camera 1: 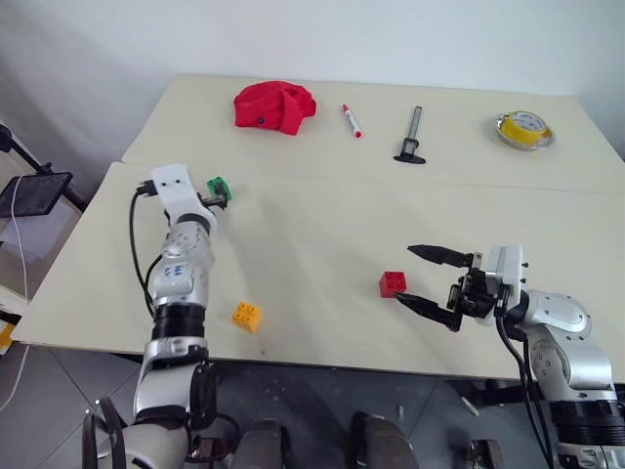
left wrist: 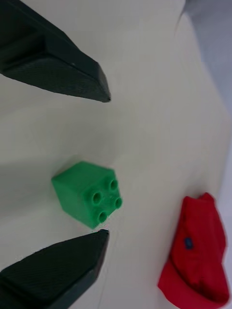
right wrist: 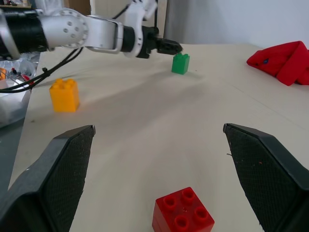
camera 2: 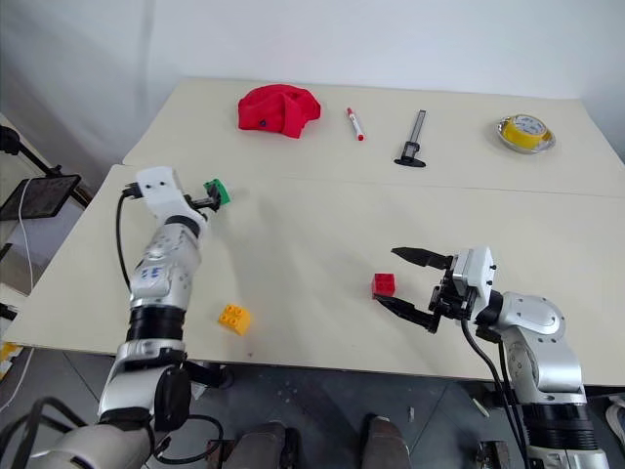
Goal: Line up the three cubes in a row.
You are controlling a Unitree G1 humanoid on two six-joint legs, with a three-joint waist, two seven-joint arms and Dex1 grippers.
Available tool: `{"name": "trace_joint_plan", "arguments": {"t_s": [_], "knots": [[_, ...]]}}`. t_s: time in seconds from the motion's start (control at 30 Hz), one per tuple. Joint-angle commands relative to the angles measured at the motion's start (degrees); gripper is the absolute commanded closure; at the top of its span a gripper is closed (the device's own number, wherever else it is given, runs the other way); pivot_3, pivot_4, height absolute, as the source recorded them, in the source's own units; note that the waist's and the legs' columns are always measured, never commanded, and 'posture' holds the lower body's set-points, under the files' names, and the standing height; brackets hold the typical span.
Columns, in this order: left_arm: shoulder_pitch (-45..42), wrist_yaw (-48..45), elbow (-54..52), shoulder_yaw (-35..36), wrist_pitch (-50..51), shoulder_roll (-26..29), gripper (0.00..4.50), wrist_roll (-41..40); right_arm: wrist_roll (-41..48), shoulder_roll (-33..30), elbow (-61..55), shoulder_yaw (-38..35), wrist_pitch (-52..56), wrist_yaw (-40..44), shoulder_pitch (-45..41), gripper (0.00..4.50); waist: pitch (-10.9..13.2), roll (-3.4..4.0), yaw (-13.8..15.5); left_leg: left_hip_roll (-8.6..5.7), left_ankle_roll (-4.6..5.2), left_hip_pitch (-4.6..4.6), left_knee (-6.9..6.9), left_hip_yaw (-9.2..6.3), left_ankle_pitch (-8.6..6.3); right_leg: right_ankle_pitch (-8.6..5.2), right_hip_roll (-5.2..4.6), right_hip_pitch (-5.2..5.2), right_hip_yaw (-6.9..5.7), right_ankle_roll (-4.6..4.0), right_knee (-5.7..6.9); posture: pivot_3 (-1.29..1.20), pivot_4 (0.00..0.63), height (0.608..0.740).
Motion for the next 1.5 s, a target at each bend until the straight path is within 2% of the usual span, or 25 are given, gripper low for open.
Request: {"name": "trace_joint_plan", "arguments": {"t_s": [0.03,0.33,0.37,0.43,0.6,0.7,0.8,1.03,1.17,1.43,1.5], "knots": [[-4.2,0.2,6.3,-0.5,-4.9,0.1,0.0,1.1,1.7,-0.2,-3.3,-0.5,0.7,-0.6,0.2,0.04,0.0,0.0,0.0,0.0,0.0,0.0,0.0,0.0,0.0,0.0,0.0,0.0,-0.01,0.0,-0.01,0.0,0.15,0.74],[-11.3,4.4,17.8,-1.7,-7.5,-0.7,0.0,2.8,2.2,0.0,-5.4,-0.1,2.0,-1.6,1.9,0.04,0.0,-0.07,-0.1,-0.01,0.0,0.0,0.0,0.01,0.0,0.01,0.0,0.0,-0.02,0.02,0.0,0.0,0.15,0.74],[-11.7,5.0,18.5,-1.9,-7.8,-0.6,0.3,3.1,2.0,0.1,-5.3,-0.1,1.9,-1.7,2.1,0.0,0.0,-0.07,-0.1,-0.01,0.0,0.01,0.0,0.01,0.0,0.01,0.0,0.0,-0.02,0.02,0.0,0.0,0.15,0.74],[-12.2,5.8,19.5,-2.1,-8.1,-0.6,0.61,3.3,1.9,0.1,-5.2,-0.2,1.8,-1.9,2.3,0.0,0.0,-0.08,-0.1,-0.01,0.0,0.01,0.0,0.01,0.0,0.01,0.0,0.0,-0.02,0.02,0.0,0.0,0.15,0.74],[-13.3,6.1,21.2,-2.1,-8.6,-0.6,2.18,3.0,1.7,0.2,-4.7,0.0,1.5,-2.2,2.1,0.0,0.1,-0.09,0.0,-0.02,0.0,0.0,0.01,0.01,0.0,0.02,-0.01,0.01,-0.02,0.04,0.01,0.0,0.15,0.74],[-13.6,6.4,21.7,-1.7,-8.8,-0.8,2.93,2.5,1.6,0.3,-4.2,0.2,1.4,-2.2,1.8,0.0,0.1,-0.09,0.0,-0.02,0.0,0.0,0.01,0.01,0.0,0.02,-0.01,0.01,-0.02,0.04,0.0,0.0,0.15,0.74],[-13.5,5.7,21.4,-2.0,-9.8,-0.9,3.5,2.6,1.4,0.3,-3.8,0.4,1.3,-2.1,1.6,0.0,0.1,-0.09,-0.1,-0.02,0.0,0.01,0.01,0.01,0.0,0.02,-0.01,0.01,-0.02,0.04,0.01,0.0,0.15,0.74],[-11.6,3.3,17.8,-1.9,-10.2,-0.5,3.5,1.9,1.0,0.8,-3.0,0.8,0.8,-2.1,1.2,0.0,0.1,-0.09,-0.1,-0.02,0.0,0.01,0.01,0.01,0.0,0.02,0.0,0.01,-0.02,0.04,0.01,0.0,0.15,0.74],[-10.9,0.4,16.5,-0.9,-9.9,-0.5,2.64,0.1,0.9,0.9,-2.6,1.0,0.6,-2.1,1.0,0.0,0.1,-0.09,-0.1,-0.02,0.0,0.01,0.01,0.01,0.0,0.02,-0.01,0.01,-0.02,0.04,0.01,0.0,0.15,0.74],[-10.6,0.3,16.9,-2.3,-10.8,1.3,0.18,2.4,0.8,0.9,-2.1,1.3,0.5,-1.9,0.9,0.0,0.1,-0.09,-0.1,-0.02,0.0,0.01,0.01,0.01,0.0,0.02,0.0,0.01,-0.03,0.04,0.01,0.0,0.15,0.74],[-10.6,1.3,17.0,-2.4,-10.9,1.7,0.03,2.8,0.9,0.9,-2.1,1.3,0.6,-1.9,1.0,0.0,0.1,-0.09,-0.1,-0.02,0.0,0.01,0.01,0.01,0.0,0.02,0.0,0.01,-0.03,0.04,0.01,0.0,0.15,0.74]]}}
